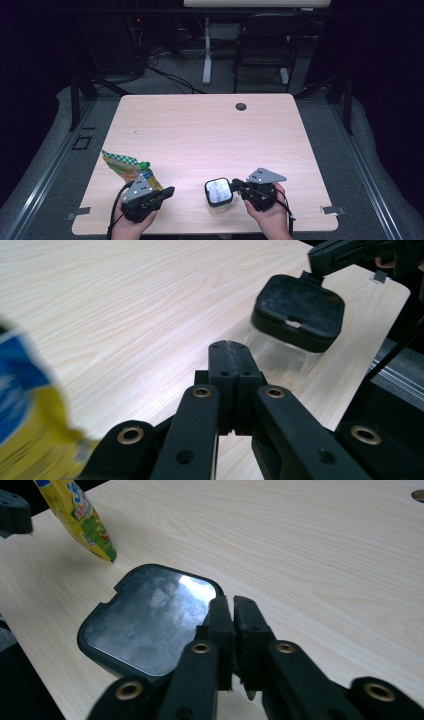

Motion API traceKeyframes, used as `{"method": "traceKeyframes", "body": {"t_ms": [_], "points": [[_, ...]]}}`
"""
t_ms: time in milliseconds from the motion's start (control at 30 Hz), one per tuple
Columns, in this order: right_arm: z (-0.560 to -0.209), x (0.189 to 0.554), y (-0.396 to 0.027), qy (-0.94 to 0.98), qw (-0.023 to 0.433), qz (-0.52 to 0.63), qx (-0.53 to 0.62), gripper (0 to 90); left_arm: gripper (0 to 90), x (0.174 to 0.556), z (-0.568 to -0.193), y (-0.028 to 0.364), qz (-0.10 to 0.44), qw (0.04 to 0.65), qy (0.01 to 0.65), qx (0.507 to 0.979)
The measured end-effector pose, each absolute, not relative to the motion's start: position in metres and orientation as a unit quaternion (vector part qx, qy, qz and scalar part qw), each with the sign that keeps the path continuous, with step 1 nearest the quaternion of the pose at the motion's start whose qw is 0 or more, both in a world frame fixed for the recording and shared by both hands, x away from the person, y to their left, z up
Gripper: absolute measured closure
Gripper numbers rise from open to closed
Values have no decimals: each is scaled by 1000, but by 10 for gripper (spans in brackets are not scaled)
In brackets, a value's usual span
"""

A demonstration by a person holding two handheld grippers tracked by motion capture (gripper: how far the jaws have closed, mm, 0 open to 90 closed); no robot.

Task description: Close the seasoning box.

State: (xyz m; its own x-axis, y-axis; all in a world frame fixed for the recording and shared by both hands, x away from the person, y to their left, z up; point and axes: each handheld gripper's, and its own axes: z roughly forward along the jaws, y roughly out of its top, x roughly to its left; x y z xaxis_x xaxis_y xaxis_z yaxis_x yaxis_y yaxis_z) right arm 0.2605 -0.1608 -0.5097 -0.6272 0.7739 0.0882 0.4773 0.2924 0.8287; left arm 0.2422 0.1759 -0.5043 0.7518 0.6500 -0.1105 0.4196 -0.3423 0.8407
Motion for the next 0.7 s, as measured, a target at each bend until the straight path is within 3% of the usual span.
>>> {"method": "traceKeyframes", "body": {"t_ms": [700], "points": [[-513,258,-161,777,172,448,407,872,900,252,-523,124,86,460,303,830]]}}
